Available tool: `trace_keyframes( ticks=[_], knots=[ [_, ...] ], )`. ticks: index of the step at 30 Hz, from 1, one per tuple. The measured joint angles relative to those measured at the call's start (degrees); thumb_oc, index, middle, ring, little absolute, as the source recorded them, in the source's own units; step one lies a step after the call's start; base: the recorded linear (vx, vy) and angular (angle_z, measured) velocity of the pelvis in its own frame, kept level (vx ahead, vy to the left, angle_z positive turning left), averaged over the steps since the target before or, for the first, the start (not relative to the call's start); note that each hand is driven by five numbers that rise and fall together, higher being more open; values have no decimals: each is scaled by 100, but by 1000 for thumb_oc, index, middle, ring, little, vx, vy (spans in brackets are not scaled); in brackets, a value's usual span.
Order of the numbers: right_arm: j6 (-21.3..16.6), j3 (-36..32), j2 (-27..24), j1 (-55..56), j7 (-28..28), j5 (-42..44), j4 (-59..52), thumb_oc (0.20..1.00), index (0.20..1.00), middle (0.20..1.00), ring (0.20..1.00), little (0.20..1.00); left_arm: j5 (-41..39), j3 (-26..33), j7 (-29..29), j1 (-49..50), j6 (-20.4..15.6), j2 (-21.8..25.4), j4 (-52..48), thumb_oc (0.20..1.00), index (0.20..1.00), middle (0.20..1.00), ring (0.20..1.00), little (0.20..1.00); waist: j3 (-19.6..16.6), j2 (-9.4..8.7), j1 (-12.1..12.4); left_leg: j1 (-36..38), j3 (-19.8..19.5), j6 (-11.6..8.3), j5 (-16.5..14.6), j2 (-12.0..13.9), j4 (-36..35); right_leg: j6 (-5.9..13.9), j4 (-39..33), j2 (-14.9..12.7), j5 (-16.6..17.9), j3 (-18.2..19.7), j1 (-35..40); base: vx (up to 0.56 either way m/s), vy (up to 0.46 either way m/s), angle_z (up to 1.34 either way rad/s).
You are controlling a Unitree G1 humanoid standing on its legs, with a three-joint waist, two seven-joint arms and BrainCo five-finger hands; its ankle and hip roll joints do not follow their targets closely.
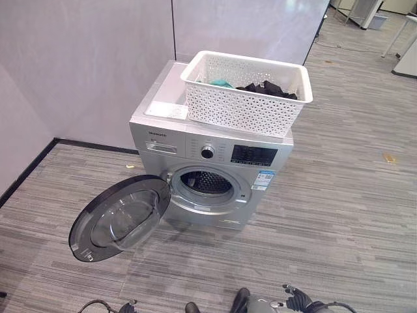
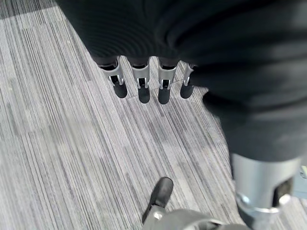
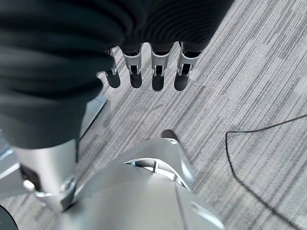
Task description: Grab the laundry basket,head to the washer,open it,put in the laundry and shut it.
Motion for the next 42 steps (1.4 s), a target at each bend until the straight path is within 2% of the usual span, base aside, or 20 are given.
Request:
trace_keyframes(
  ticks=[2, 6, 8, 11, 12, 13, 16, 19, 23, 24, 25, 26, 30, 31, 34, 35, 36, 39, 40, 42],
  knots=[
    [-54, 3, 3, -25, 1, -9, 124, 1000, 1000, 1000, 1000, 1000, 116, -1, 3, -57, -7, -5, -61, 1000, 1000, 1000, 1000, 1000, 15, 42, 1, 14, -104, -38, -22, 35, 125, -333, -266, 165, -212, 248, 229, 114, -130, 29],
    [-55, 0, -11, -134, -7, -19, 262, 1000, 1000, 1000, 1000, 1000, 125, -2, 2, -89, -6, -11, -58, 1000, 1000, 1000, 1000, 1000, -14, 145, 57, 45, -82, -209, -124, 251, 297, -459, -566, 439, -264, 274, 424, 76, -124, -7],
    [-59, 2, -11, -138, -6, -22, 239, 1000, 1000, 1000, 1000, 1000, 187, -6, 2, -97, -4, 1, -26, 1000, 1000, 1000, 1000, 1000, -27, 51, 91, -240, 57, -548, -295, 555, 1266, -775, -563, 500, -433, 337, 527, 38, -128, -12],
    [-57, 5, -115, -103, -10, -26, 183, 1000, 1000, 1000, 1000, 1000, 186, -40, 22, -241, -21, -8, -79, 1000, 1000, 1000, 1000, 1000, 10, -56, 106, -668, 1, -896, -99, 847, 2257, -868, -803, 560, -485, 330, 634, 20, -24, -3],
    [-56, 49, -204, -121, -18, -68, 210, 1000, 1000, 1000, 1000, 1000, 182, -53, 70, -431, -20, 20, -62, 1000, 1000, 1000, 1000, 1000, 149, -116, 120, -1025, 65, -1218, -45, 1215, 2951, -1232, -1140, 657, -225, 283, 845, 55, 261, 19],
    [-44, 67, -275, -86, -53, -135, 298, 1000, 1000, 1000, 1000, 1000, 186, -133, 92, -519, -21, 15, -106, 1000, 1000, 1000, 1000, 1000, 136, -32, 10, -1053, 536, -1233, 1, 1660, 2194, -1167, -1484, 864, -146, 54, 1003, 55, 251, 28],
    [-53, 77, -341, -113, -129, -171, 330, 1000, 1000, 1000, 1000, 1000, 185, -232, 138, -653, -57, -24, -118, 1000, 1000, 1000, 1000, 1000, 213, 79, 65, -1120, -332, -1420, 332, 1854, 751, -1167, -1498, 1050, -159, 189, 884, 129, 264, -18],
    [-46, 112, -365, -160, -130, -173, 338, 1000, 1000, 1000, 1000, 1000, 180, -231, 155, -620, -50, -26, -22, 1000, 1000, 1000, 1000, 1000, 200, 176, 28, -1078, -713, -1684, 825, 2004, 112, -1155, -1521, 1160, -193, 254, 861, 169, 326, -17],
    [-48, 89, -509, -263, -135, -173, 321, 1000, 1000, 1000, 1000, 1000, 121, -224, 160, -585, -49, -40, 76, 1000, 1000, 1000, 1000, 1000, 270, 265, 127, -735, -1095, -1612, 936, 1963, 543, -1083, -1324, 971, -127, 586, 902, 117, 438, -39],
    [-44, -74, -602, -176, -134, -174, 220, 1000, 1000, 1000, 1000, 1000, 77, -192, 163, -625, -62, -53, 161, 1000, 1000, 1000, 1000, 1000, 212, 368, 68, -579, -974, -1480, 867, 1697, 579, -1000, -1166, 729, -80, 615, 831, 53, 480, -7],
    [-45, -215, -655, -88, -134, -174, 108, 1000, 1000, 1000, 1000, 1000, 63, -75, 164, -686, -72, -62, 162, 1000, 1000, 1000, 1000, 1000, 175, 393, 79, -610, -826, -1074, 665, 1494, 559, -951, -1014, 503, -64, 637, 684, 53, 335, 3],
    [-35, -221, -686, -75, -134, -175, 48, 1000, 1000, 1000, 1000, 1000, 55, 6, 189, -741, -62, -38, 146, 1000, 1000, 1000, 1000, 1000, 200, 367, 114, -607, -696, -850, 588, 1297, 586, -881, -763, 243, -57, 786, 515, 13, 229, -6],
    [-25, -108, -615, -35, -120, -174, -465, 1000, 1000, 1000, 1000, 1000, -67, 27, 232, -705, -49, 240, -19, 1000, 1000, 1000, 1000, 1000, 318, 26, 130, -664, -562, -499, 124, 791, 916, -637, -778, -315, 246, 952, 486, 58, 256, -11],
    [-26, -97, -590, 26, -112, -181, -794, 1000, 1000, 1000, 1000, 1000, -100, 22, 235, -607, -53, 315, -82, 1000, 1000, 1000, 1000, 1000, 299, -96, 155, -697, -405, -375, 39, 649, 979, -539, -872, -458, 607, 1097, 446, 21, 220, -24],
    [-44, 60, -574, -9, -103, -238, -1132, 1000, 1000, 1000, 1000, 1000, -97, 49, 230, -451, -52, 362, -60, 1000, 1000, 1000, 1000, 1000, 285, -141, 266, -690, -179, -194, -11, 579, 969, -465, -1165, -474, 1319, 1108, 381, -1, 209, -35],
    [-44, 117, -569, 3, -27, -373, -1311, 1000, 1000, 1000, 1000, 1000, -93, 46, 227, -317, -56, 367, -56, 1000, 1000, 1000, 1000, 1000, 296, -124, 295, -681, -91, -76, -67, 567, 951, -340, -1348, -486, 1790, 1041, 394, -18, 364, -22],
    [-43, 117, -569, 53, 18, -411, -1398, 1000, 1000, 1000, 1000, 1000, -90, 41, 219, -193, -54, 354, -60, 1000, 1000, 1000, 1000, 1000, 337, -56, 342, -579, -38, 35, -73, 555, 849, -232, -1356, -581, 2011, 582, 515, -27, 304, -28],
    [-47, 47, -551, 125, 21, -414, -1479, 1000, 1000, 1000, 1000, 1000, -80, 87, 195, 133, -24, 262, -47, 1000, 1000, 1000, 1000, 1000, 352, -63, 450, -382, 84, 131, -156, 386, 612, 7, -1155, -731, 1832, -160, 746, 73, 247, -33],
    [-39, 40, -599, 192, 22, -422, -1487, 1000, 1000, 1000, 1000, 1000, -53, 91, 189, 186, -2, 143, -39, 1000, 1000, 1000, 1000, 1000, 368, -61, 356, -313, 14, 213, -99, 295, 474, 121, -1002, -740, 1733, 45, 666, 153, 318, -20],
    [-41, 45, -631, 205, 36, -509, -1502, 1000, 1000, 1000, 1000, 1000, -35, 225, 153, 238, 2, -119, 73, 1000, 1000, 1000, 1000, 1000, 430, 118, 275, -110, -168, 300, 195, 209, -13, 342, -384, -429, 790, 505, 323, 116, 185, -9]
  ],
)
